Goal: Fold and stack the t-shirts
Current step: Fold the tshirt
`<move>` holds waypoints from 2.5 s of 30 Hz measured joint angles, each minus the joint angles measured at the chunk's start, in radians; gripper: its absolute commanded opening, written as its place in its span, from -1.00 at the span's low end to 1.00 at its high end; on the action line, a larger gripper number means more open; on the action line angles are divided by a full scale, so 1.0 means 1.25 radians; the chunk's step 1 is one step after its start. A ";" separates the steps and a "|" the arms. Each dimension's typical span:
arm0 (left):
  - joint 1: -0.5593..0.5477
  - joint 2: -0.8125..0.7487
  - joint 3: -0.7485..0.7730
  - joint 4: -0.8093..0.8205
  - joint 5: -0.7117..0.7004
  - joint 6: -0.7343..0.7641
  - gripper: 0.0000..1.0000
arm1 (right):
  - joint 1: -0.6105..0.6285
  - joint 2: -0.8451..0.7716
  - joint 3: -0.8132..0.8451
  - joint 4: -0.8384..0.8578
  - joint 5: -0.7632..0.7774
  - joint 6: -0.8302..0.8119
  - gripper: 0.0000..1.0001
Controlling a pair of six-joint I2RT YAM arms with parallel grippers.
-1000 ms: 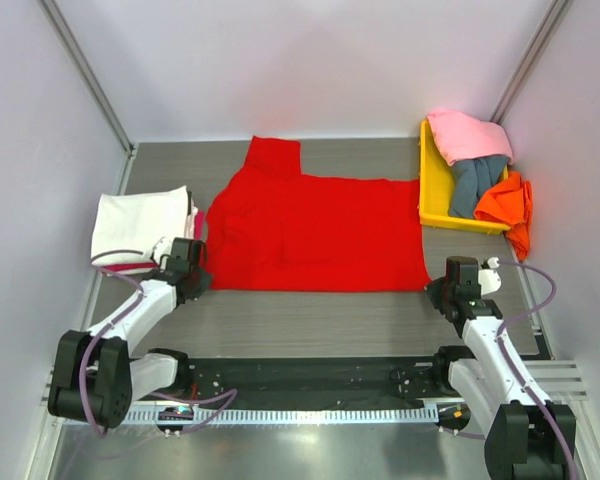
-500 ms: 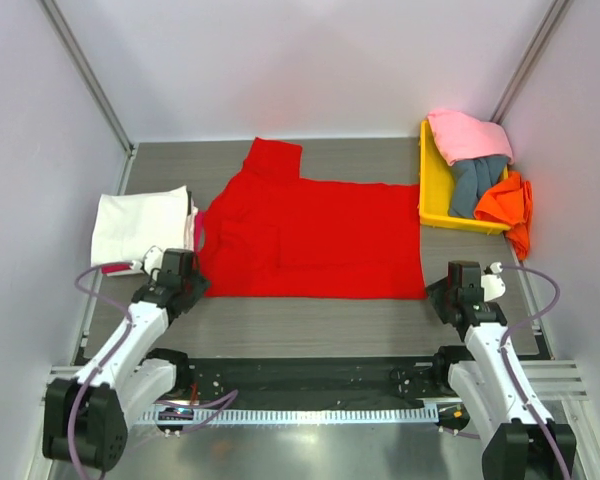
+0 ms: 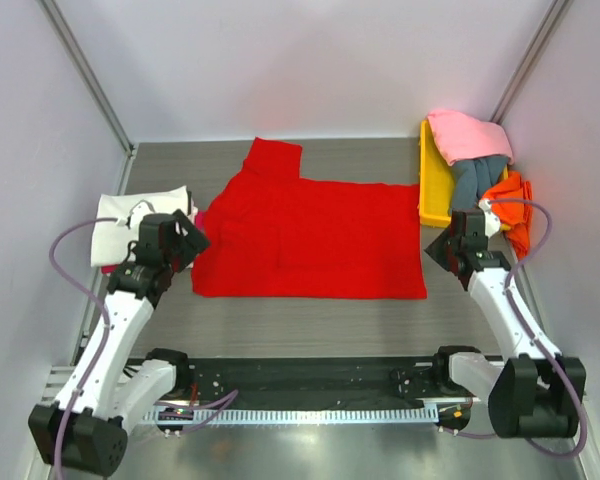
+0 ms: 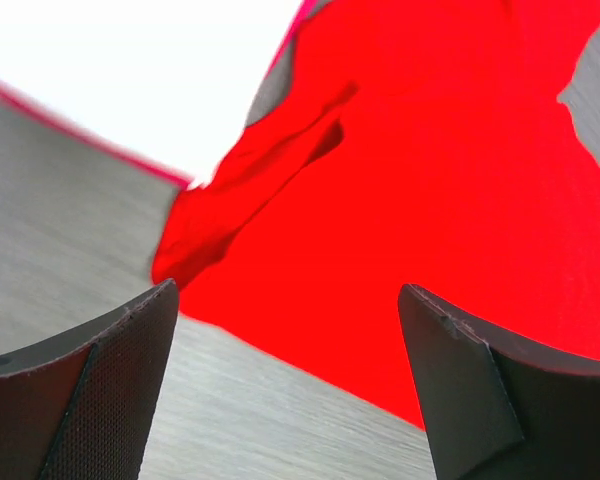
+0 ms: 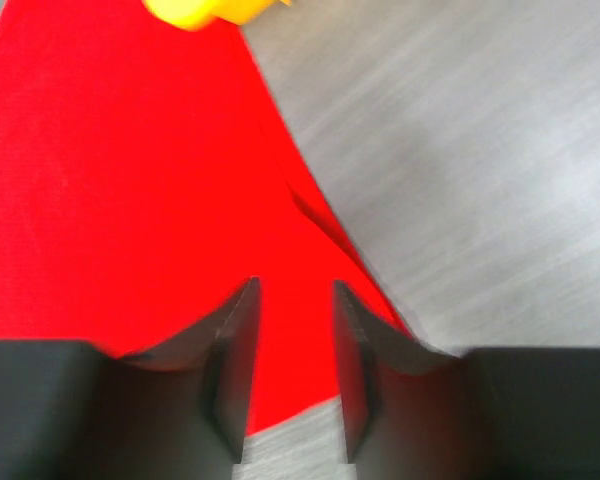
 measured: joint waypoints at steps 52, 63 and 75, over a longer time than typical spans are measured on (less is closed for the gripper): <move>0.063 1.020 0.640 0.171 0.244 0.031 0.73 | 0.031 0.873 0.772 -0.029 0.133 -0.176 -0.18; 0.067 0.975 0.668 0.137 0.204 0.058 0.74 | 0.027 0.980 0.945 -0.025 0.106 -0.183 -0.16; 0.068 0.997 0.808 0.123 0.159 0.060 0.84 | 0.033 1.093 1.053 -0.082 0.115 -0.186 -0.24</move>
